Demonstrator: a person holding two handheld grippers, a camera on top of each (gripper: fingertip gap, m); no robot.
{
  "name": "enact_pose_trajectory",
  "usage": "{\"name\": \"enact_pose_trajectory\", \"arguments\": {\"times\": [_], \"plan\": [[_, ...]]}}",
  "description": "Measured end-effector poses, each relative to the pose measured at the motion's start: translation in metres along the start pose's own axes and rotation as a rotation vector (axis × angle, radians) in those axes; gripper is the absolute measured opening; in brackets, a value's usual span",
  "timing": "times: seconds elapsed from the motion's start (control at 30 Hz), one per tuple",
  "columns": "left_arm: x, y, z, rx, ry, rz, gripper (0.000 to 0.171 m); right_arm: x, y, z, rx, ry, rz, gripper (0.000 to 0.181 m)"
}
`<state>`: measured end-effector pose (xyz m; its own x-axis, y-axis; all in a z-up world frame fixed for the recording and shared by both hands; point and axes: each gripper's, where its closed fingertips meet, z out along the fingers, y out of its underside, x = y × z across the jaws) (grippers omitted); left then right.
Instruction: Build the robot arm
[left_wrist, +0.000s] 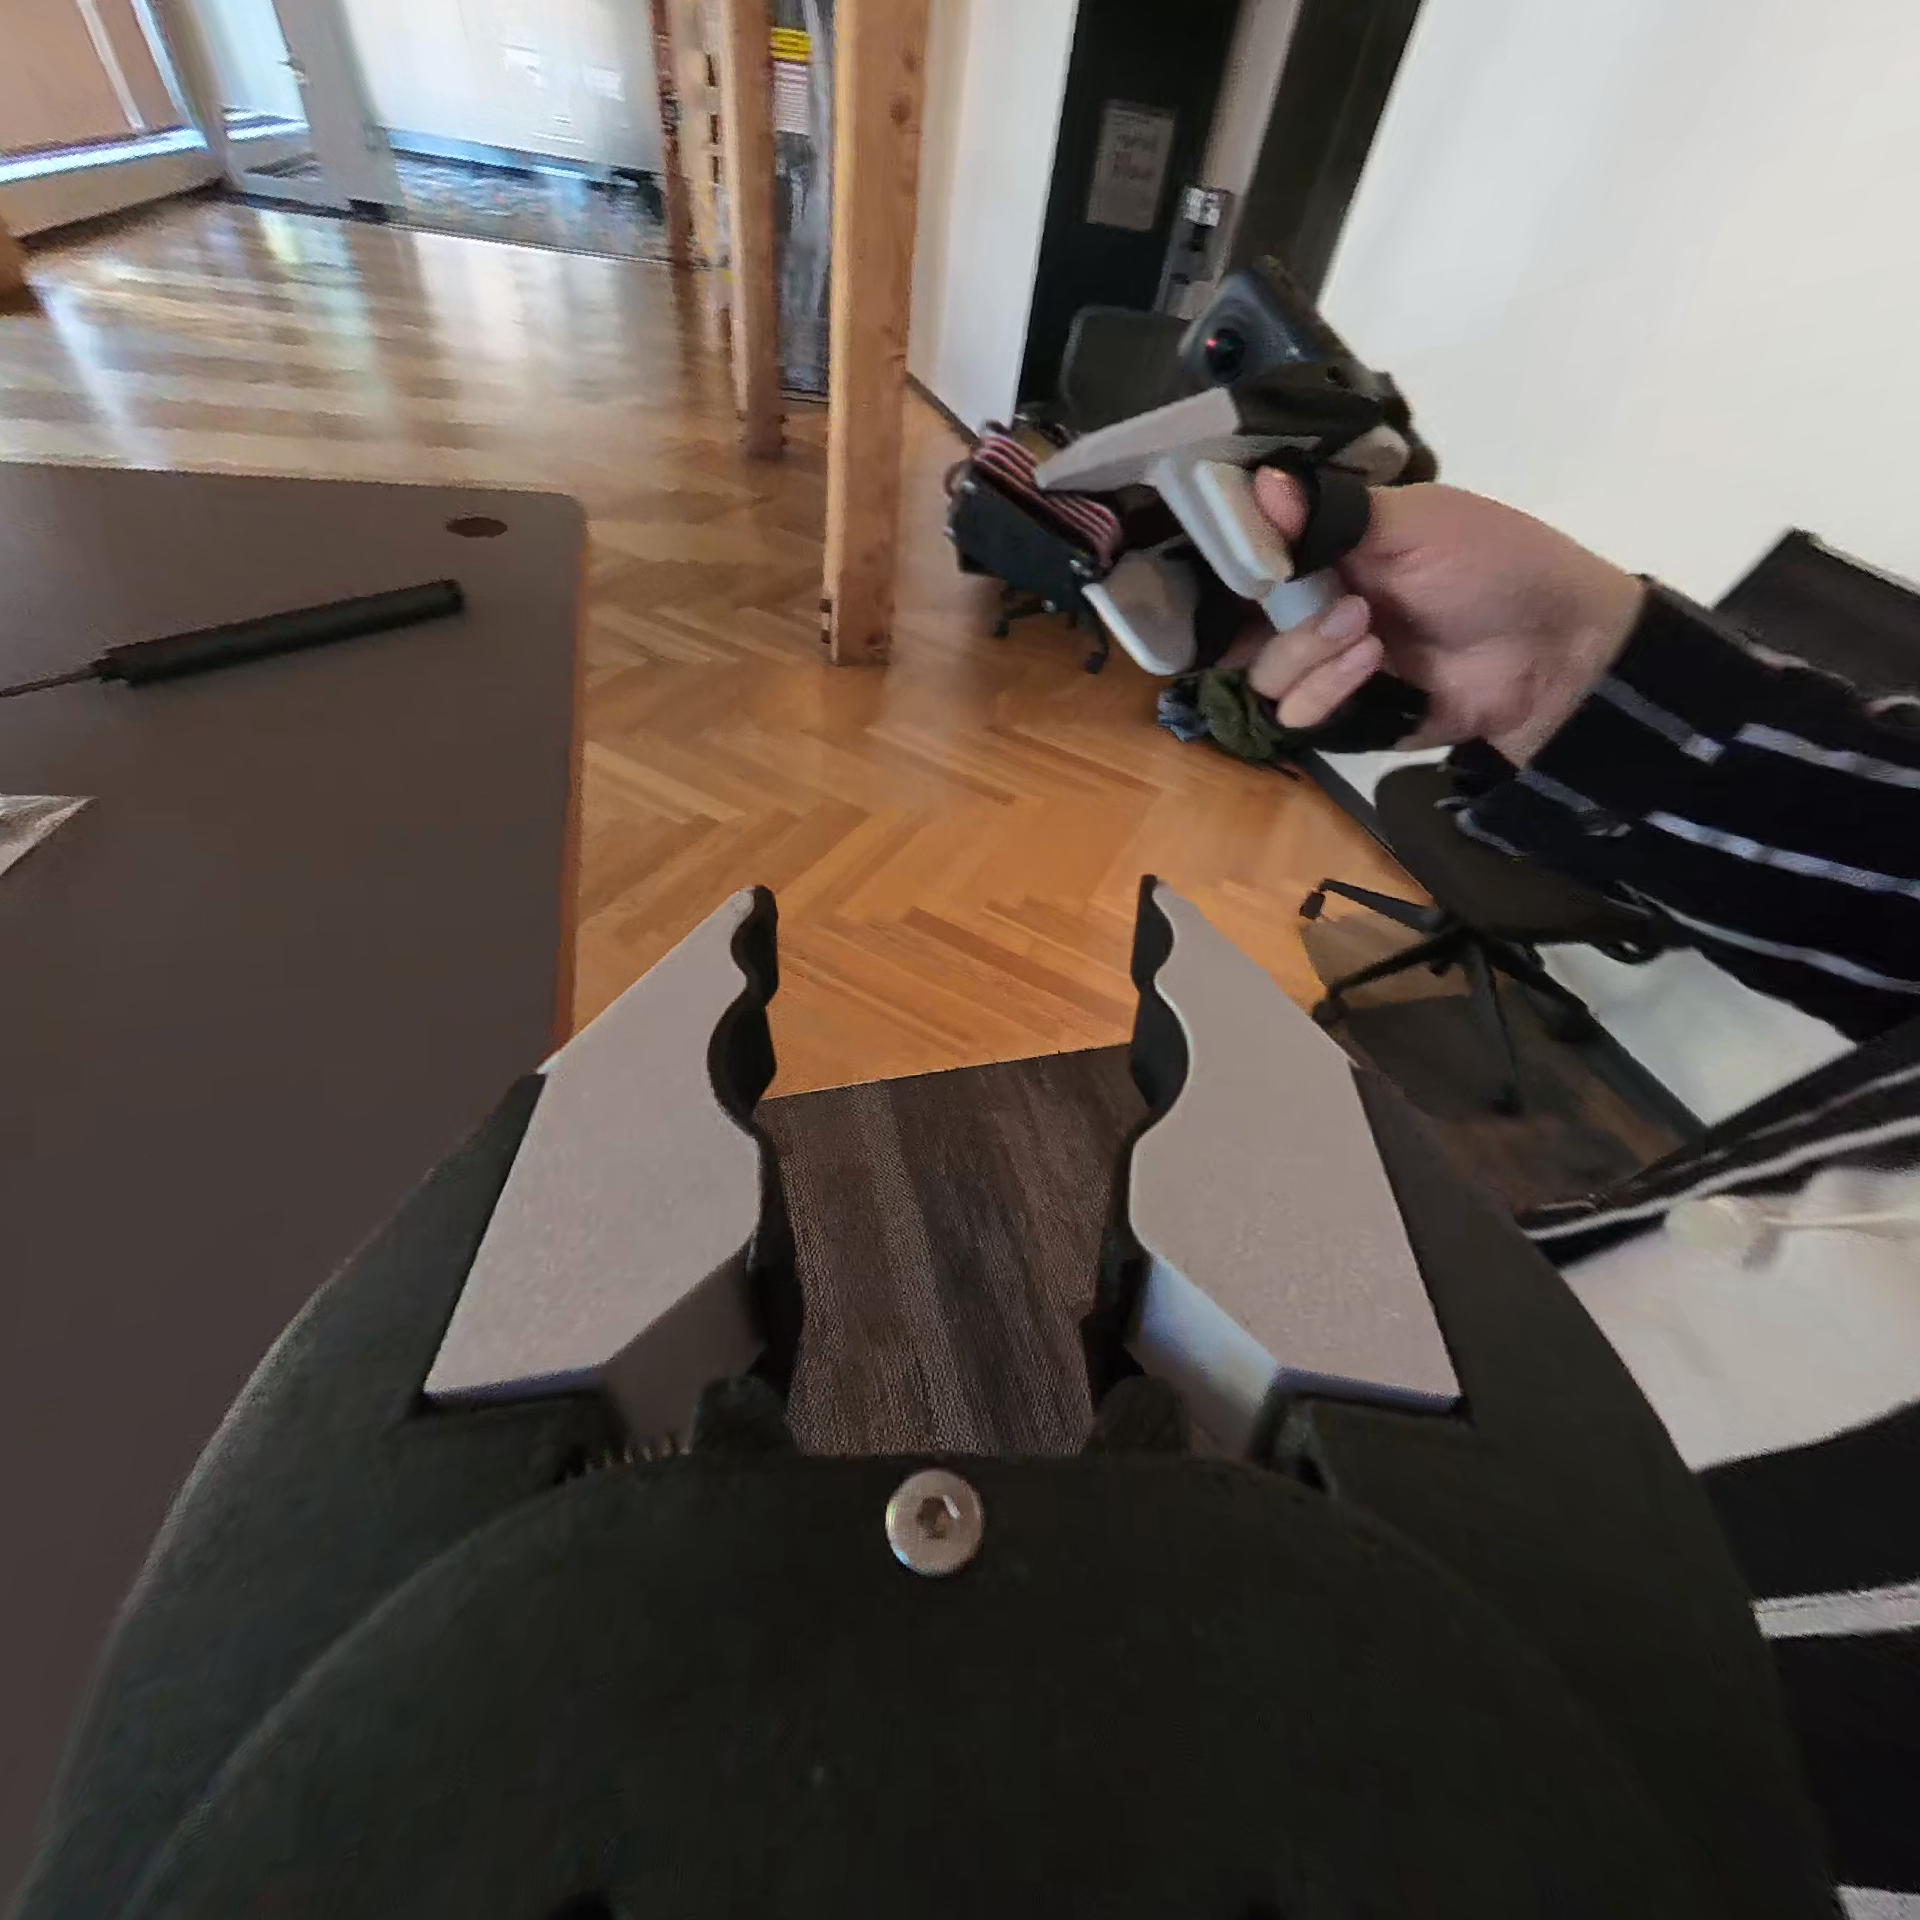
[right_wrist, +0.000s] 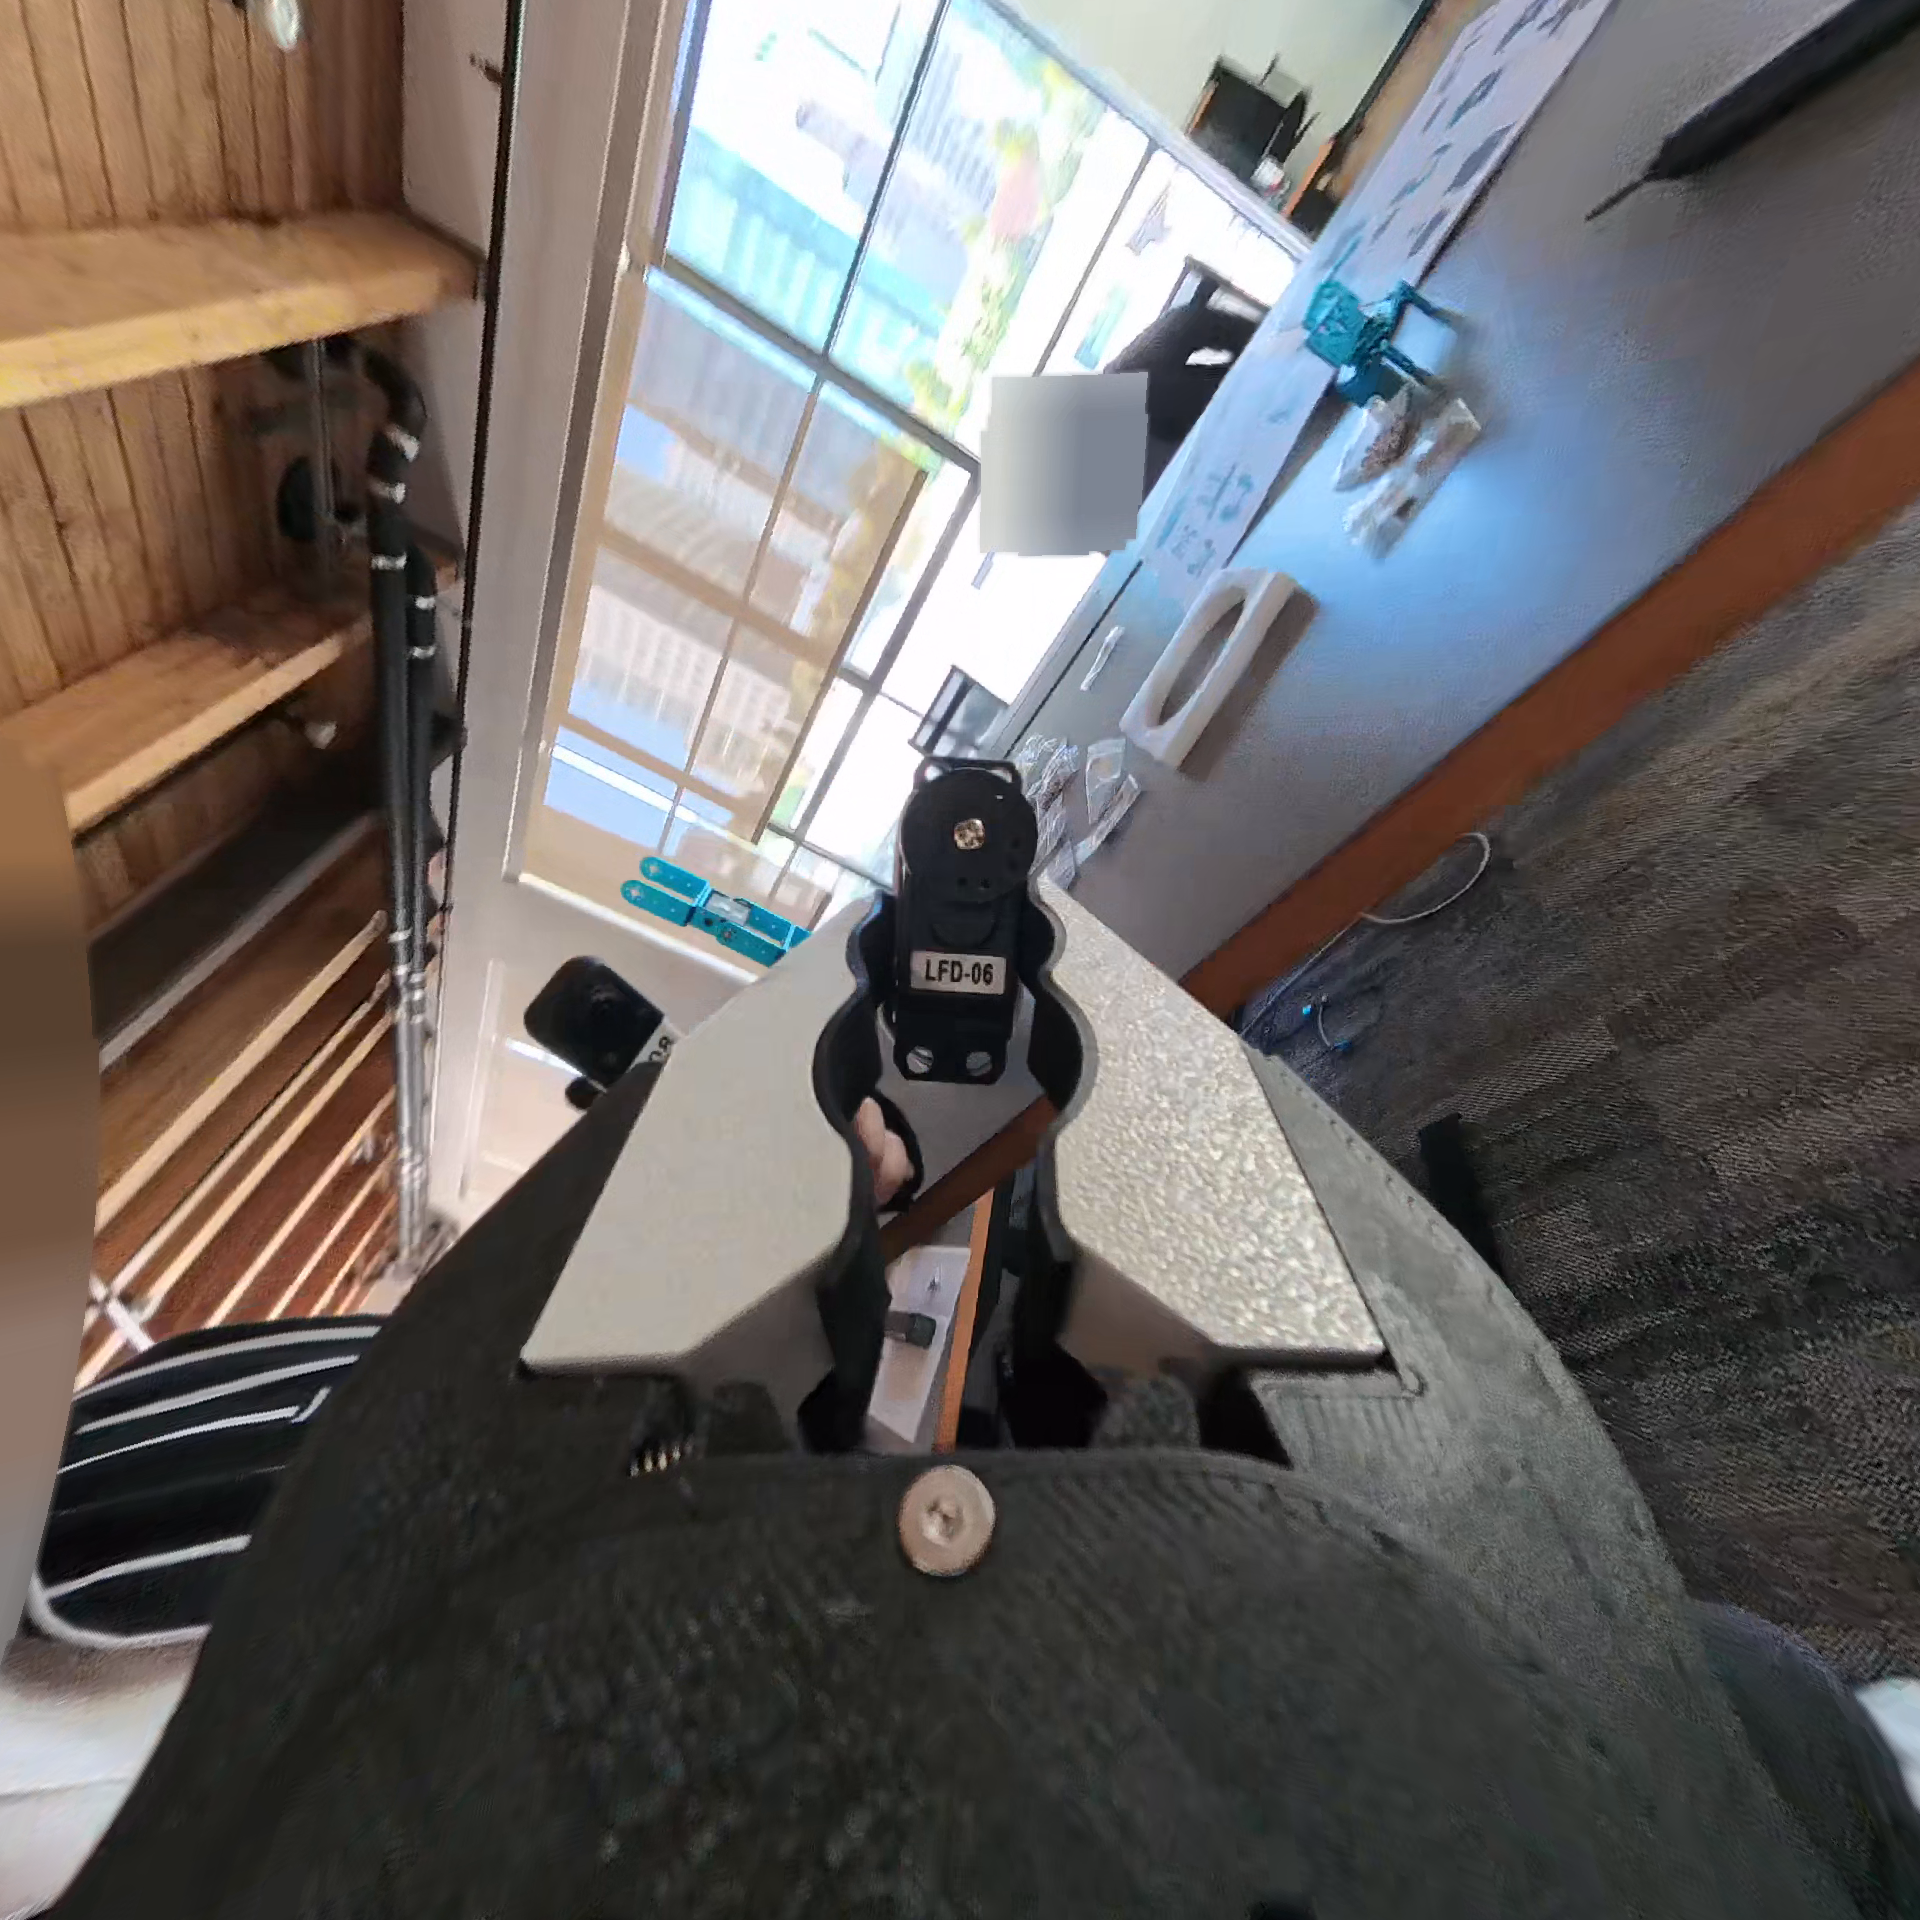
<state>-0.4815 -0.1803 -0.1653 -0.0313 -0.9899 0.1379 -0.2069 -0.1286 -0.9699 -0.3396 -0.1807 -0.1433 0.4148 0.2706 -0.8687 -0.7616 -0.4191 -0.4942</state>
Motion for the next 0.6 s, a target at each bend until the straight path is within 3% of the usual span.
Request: {"name": "enact_pose_trajectory", "arguments": {"times": [0.17, 0.27, 0.4, 0.53, 0.6], "plan": [[-0.07, 0.011, 0.021, -0.012, -0.13, -0.066, 0.058, 0.056, -0.063, 0.077, -0.174, -0.008, -0.178, 0.023], [-0.12, 0.001, 0.03, 0.016, -0.192, -0.071, 0.047, 0.091, -0.11, 0.121, -0.232, 0.049, -0.318, 0.023], [-0.171, -0.024, 0.053, 0.038, -0.217, -0.119, 0.04, 0.114, -0.159, 0.172, -0.381, 0.011, -0.492, 0.023], [-0.196, -0.04, 0.079, 0.035, -0.267, -0.111, 0.027, 0.114, -0.192, 0.206, -0.576, -0.229, -0.384, 0.023], [-0.21, -0.038, 0.093, 0.018, -0.314, -0.094, 0.003, 0.106, -0.211, 0.215, -0.678, -0.412, -0.208, 0.023]]}}
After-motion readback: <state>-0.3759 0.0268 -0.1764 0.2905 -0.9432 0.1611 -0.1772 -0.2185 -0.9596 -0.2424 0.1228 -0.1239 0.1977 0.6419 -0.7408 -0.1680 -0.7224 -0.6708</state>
